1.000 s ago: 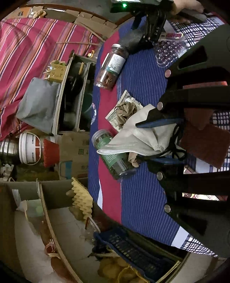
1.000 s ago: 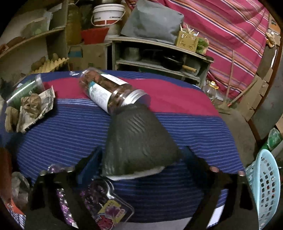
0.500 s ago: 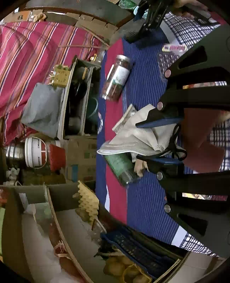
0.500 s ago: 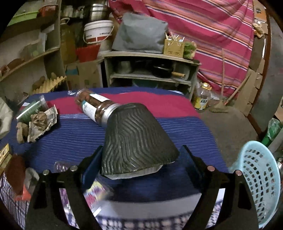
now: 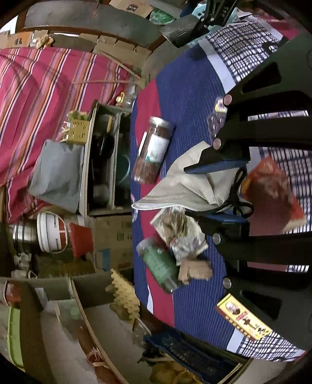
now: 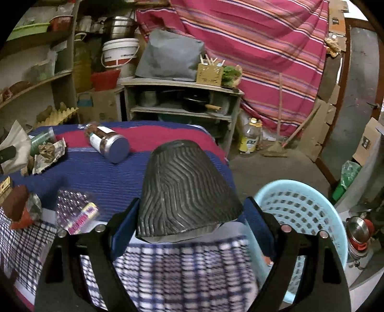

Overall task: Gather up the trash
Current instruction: 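Carry both items over the blue basket and open both grippers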

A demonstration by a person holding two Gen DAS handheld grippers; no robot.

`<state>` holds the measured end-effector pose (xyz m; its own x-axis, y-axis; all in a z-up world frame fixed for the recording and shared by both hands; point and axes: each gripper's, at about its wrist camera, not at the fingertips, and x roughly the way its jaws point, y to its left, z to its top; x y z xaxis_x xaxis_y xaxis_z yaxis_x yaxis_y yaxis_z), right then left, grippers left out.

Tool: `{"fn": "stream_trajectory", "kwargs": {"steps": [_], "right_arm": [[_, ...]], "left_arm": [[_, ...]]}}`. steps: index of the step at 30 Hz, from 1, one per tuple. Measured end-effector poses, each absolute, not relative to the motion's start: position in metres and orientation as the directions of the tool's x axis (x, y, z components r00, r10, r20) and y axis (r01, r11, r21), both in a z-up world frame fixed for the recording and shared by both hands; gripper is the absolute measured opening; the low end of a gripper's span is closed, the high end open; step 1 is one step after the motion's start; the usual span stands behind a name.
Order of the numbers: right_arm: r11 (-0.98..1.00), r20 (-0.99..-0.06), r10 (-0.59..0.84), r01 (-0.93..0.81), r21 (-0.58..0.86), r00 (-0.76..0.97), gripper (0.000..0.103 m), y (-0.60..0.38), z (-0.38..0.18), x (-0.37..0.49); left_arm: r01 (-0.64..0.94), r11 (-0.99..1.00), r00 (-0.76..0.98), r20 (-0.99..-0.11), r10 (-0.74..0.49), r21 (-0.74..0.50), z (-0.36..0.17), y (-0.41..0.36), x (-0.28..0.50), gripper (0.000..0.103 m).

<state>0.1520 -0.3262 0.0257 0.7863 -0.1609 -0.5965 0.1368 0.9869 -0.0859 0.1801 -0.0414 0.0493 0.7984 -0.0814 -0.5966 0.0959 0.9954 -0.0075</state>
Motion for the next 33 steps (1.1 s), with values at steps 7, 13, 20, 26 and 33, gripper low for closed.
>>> {"fn": "stream_trajectory", "kwargs": {"steps": [7,13,20,26,33], "right_arm": [[0.976,-0.585,-0.212,0.202,-0.083,0.783,0.084,-0.373,0.031,0.128],[0.959,-0.594,-0.262,0.275,-0.071,0.760,0.084,-0.417,0.030,0.112],[0.931,-0.610,-0.318,0.359,-0.058,0.726,0.084,-0.470,0.018,0.093],[0.913,-0.609,-0.343,0.407,-0.036,0.715,0.084,-0.504,0.014,0.079],[0.898,-0.609,-0.358,0.439,-0.019,0.707,0.084,-0.533,0.009,0.071]], "left_arm": [[0.161,0.987,0.796,-0.590,-0.138,-0.013,0.055,-0.089,0.177,0.028],[0.240,0.970,0.781,-0.589,-0.207,-0.023,0.050,-0.140,0.175,0.028],[0.349,0.936,0.736,-0.608,-0.298,-0.036,0.033,-0.210,0.172,0.028],[0.439,0.898,0.705,-0.612,-0.360,-0.023,0.027,-0.269,0.164,0.028],[0.525,0.851,0.673,-0.596,-0.437,-0.030,0.028,-0.331,0.150,0.028]]}}
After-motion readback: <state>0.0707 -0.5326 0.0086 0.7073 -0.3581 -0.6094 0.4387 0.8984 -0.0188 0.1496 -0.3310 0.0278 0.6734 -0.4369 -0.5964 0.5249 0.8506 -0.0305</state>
